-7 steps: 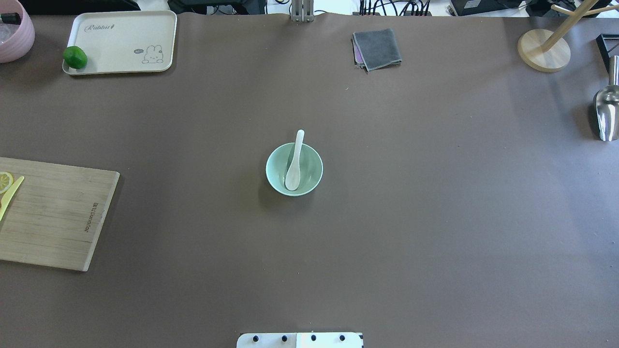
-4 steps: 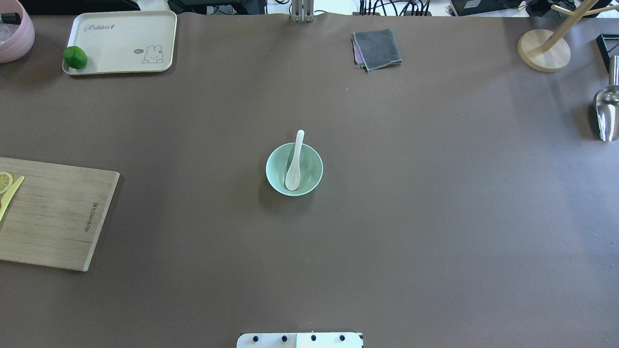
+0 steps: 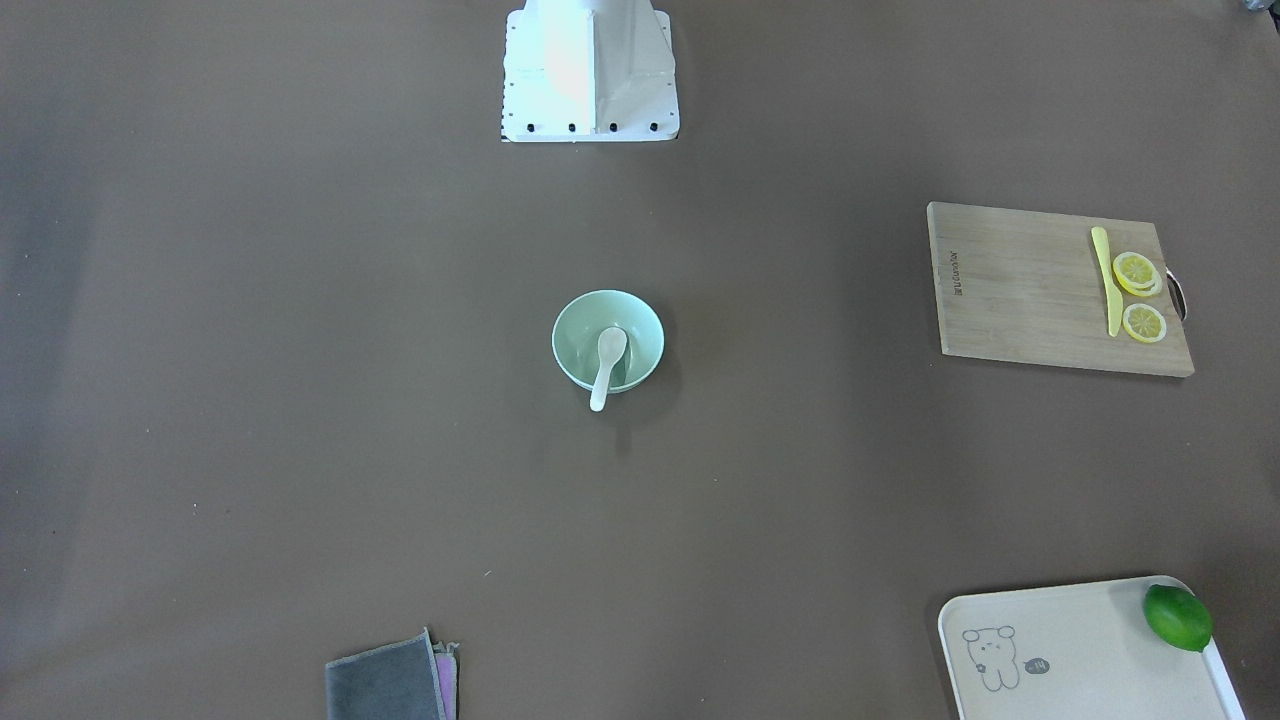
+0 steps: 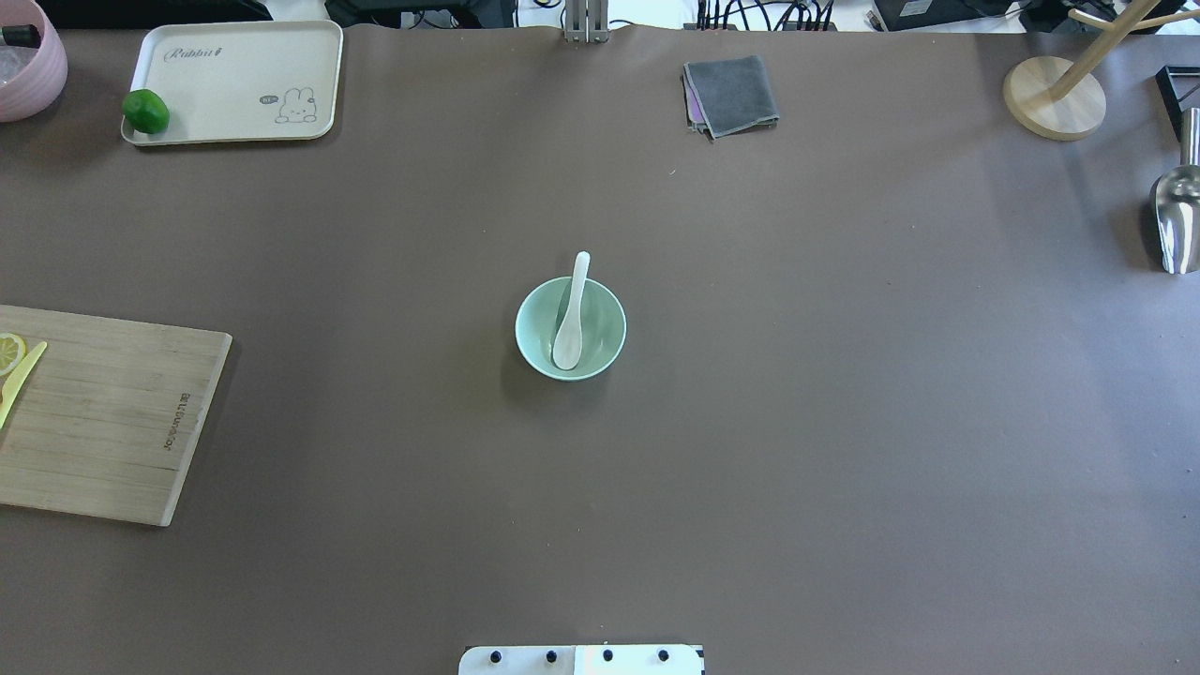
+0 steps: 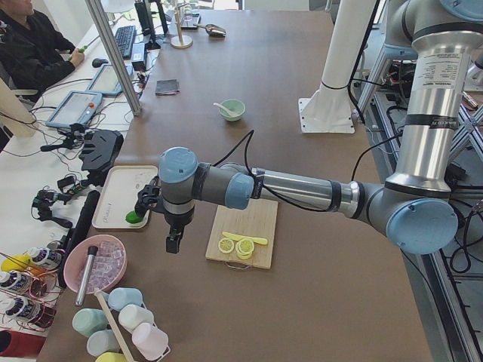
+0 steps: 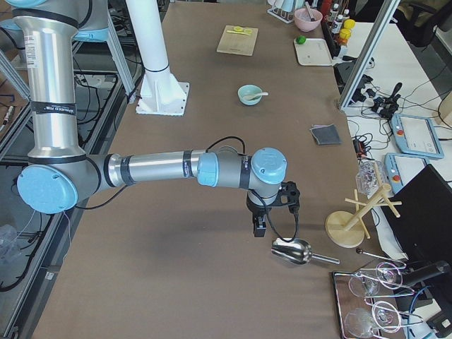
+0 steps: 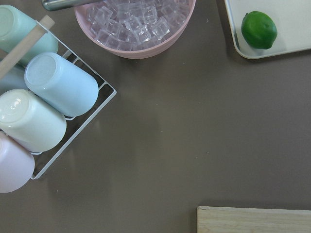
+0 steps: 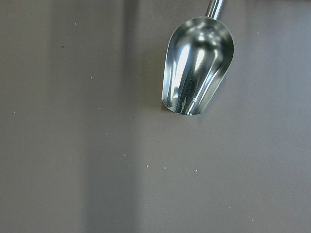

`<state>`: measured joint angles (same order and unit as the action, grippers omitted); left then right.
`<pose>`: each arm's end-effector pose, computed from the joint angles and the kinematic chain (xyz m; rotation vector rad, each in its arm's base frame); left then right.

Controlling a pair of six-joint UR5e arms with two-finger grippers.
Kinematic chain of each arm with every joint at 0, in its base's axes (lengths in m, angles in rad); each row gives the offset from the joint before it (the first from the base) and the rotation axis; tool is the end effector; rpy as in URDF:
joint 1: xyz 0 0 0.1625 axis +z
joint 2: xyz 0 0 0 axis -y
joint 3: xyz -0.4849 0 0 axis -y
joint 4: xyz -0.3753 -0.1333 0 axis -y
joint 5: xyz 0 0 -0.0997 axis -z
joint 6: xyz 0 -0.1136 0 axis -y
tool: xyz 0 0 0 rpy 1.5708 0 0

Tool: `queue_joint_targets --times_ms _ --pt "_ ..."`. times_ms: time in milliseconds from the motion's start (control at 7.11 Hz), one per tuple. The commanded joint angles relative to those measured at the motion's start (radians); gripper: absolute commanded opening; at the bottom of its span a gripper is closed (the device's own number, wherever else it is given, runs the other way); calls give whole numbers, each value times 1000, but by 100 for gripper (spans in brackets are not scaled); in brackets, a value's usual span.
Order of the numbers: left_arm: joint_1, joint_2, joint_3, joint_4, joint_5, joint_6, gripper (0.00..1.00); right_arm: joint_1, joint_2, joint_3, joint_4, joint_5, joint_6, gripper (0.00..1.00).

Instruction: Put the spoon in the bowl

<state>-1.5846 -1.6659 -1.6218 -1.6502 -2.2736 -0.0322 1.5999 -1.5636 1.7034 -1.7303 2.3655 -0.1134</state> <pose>-0.0672 -0.5330 0.6528 0.2096 0.7016 0.0353 0.0660 -0.4715 0.6766 0.0380 -0.7942 -0.0720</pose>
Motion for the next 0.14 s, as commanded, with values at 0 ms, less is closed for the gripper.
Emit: queue_joint_targets --times_ms 0 --pt "0 0 0 1 -1 0 98 0 -1 1 0 0 0 100"
